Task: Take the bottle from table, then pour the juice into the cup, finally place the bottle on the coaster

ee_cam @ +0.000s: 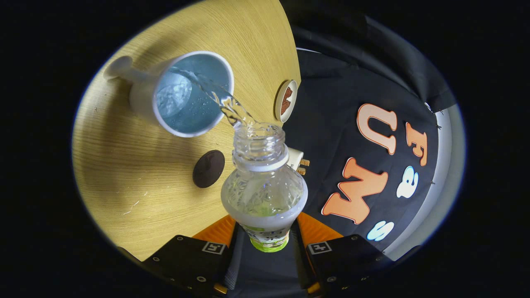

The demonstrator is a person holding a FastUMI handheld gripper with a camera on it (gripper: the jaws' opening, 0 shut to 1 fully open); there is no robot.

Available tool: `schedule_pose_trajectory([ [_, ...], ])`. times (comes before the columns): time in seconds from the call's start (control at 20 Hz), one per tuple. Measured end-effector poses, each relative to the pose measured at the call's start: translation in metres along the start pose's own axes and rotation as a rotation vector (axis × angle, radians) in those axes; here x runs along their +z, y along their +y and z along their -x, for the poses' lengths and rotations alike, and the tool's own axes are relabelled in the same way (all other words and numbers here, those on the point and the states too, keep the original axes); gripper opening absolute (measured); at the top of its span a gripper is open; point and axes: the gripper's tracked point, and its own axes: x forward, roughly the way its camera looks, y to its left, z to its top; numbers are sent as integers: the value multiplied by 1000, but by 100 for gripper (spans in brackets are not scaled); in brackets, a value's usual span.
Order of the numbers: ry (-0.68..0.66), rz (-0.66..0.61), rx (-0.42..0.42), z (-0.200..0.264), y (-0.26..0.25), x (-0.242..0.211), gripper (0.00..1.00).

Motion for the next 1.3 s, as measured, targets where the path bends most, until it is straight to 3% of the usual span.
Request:
schedule_pose_trajectory([
  [1.3, -19, 79, -29, 3, -13, 7, 57],
])
